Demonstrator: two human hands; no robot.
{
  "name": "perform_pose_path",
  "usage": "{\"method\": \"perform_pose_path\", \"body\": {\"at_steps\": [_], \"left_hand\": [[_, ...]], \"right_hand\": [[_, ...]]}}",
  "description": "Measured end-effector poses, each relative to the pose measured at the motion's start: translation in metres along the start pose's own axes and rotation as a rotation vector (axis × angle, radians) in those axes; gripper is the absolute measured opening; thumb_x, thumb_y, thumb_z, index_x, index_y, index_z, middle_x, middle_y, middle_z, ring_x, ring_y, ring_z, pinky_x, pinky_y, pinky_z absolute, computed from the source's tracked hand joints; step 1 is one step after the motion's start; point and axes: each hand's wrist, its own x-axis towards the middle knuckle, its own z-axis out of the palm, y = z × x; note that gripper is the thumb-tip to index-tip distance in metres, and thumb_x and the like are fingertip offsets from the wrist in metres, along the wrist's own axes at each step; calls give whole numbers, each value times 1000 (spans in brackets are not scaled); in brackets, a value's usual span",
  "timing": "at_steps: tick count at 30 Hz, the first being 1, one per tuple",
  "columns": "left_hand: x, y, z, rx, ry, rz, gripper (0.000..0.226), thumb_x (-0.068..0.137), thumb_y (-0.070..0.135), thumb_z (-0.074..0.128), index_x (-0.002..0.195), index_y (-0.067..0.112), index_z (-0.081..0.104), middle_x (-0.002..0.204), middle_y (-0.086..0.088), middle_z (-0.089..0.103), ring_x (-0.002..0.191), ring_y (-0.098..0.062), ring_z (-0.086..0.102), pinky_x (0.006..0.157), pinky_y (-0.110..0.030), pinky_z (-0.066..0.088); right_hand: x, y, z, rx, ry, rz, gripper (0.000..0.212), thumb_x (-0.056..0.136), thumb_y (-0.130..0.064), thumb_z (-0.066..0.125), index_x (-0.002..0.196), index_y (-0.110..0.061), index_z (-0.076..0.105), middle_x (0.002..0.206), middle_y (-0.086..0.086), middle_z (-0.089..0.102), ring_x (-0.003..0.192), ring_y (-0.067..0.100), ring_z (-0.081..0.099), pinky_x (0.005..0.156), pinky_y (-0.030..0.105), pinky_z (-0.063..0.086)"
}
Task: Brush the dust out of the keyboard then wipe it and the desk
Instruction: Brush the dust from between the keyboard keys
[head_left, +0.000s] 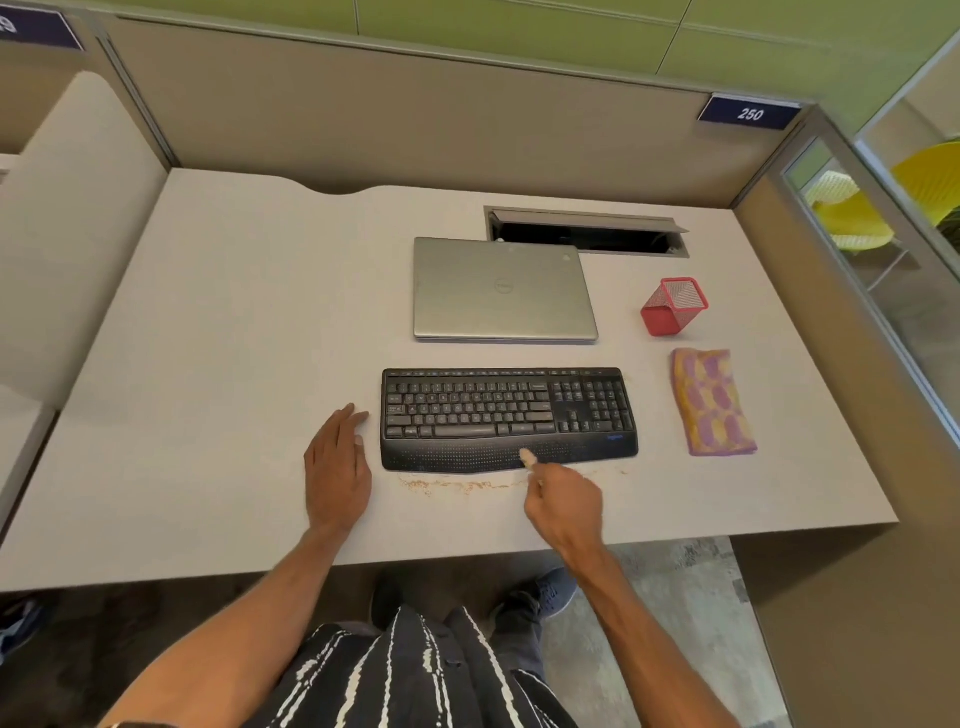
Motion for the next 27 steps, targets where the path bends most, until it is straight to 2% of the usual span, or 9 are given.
{"method": "perform_pose_path", "body": {"at_steps": [3, 7, 9, 12, 16, 18, 21, 24, 27], "left_hand": [[1, -1, 1, 4, -2, 1, 42, 115, 13, 44, 154, 27, 55, 167, 6, 47, 158, -17, 39, 130, -43, 29], [1, -1, 1, 8, 3, 8, 43, 115, 12, 45, 154, 26, 55, 167, 5, 48, 157, -18, 39, 130, -42, 28], [1, -1, 1, 7, 3, 7, 43, 115, 12, 46, 154, 26, 55, 167, 5, 48, 158, -18, 39, 130, -41, 27], [1, -2, 1, 7, -4, 6, 42, 115, 13, 45, 154, 27, 54, 167, 6, 47, 158, -17, 38, 131, -40, 27], [0, -3, 1, 4, -3, 15, 41, 116, 16, 43, 154, 26, 54, 167, 5, 47, 158, -19, 39, 131, -44, 30], [0, -3, 1, 2, 3, 18, 41, 116, 15, 43, 154, 26, 55, 167, 5, 47, 158, -19, 40, 130, -46, 31], [0, -2, 1, -10, 13, 20, 42, 115, 11, 45, 153, 26, 55, 166, 5, 48, 157, -19, 41, 129, -46, 32], [1, -2, 1, -15, 13, 18, 42, 115, 12, 45, 153, 26, 56, 166, 6, 48, 156, -19, 42, 130, -42, 29], [1, -4, 1, -13, 4, 21, 42, 115, 12, 44, 153, 26, 55, 166, 6, 47, 156, -17, 41, 130, -40, 28]], "right_hand": [[-8, -23, 11, 50, -50, -151, 27, 103, -32, 50, 110, -27, 76, 75, -12, 64, 60, 7, 54, 53, 22, 36], [-16, -24, 10, 28, -52, -216, 25, 103, -38, 52, 102, -29, 76, 78, -14, 62, 63, 8, 53, 55, 22, 34], [-15, -13, 5, 56, 25, -123, 20, 104, -33, 55, 101, -29, 75, 73, -15, 58, 57, 5, 50, 51, 18, 32], [-9, 10, -5, 54, 171, 147, 22, 106, -27, 52, 97, -20, 72, 70, -12, 55, 51, 4, 44, 48, 18, 27], [3, 48, -9, 106, 259, 466, 28, 107, -28, 48, 101, -12, 70, 89, 4, 71, 68, 21, 57, 63, 28, 36], [7, 58, -5, 118, 239, 503, 31, 107, -30, 46, 101, -12, 70, 94, 7, 73, 76, 27, 64, 67, 31, 39], [8, 40, 2, 103, 193, 422, 33, 109, -30, 44, 98, -14, 71, 83, 0, 69, 64, 15, 57, 56, 26, 35], [2, -3, 9, 75, 111, 248, 29, 109, -31, 46, 101, -20, 72, 71, -11, 60, 52, 1, 49, 46, 19, 29], [-3, -49, 23, 108, 39, 66, 22, 107, -27, 51, 106, -21, 72, 71, -12, 59, 51, 2, 49, 45, 17, 31]]}}
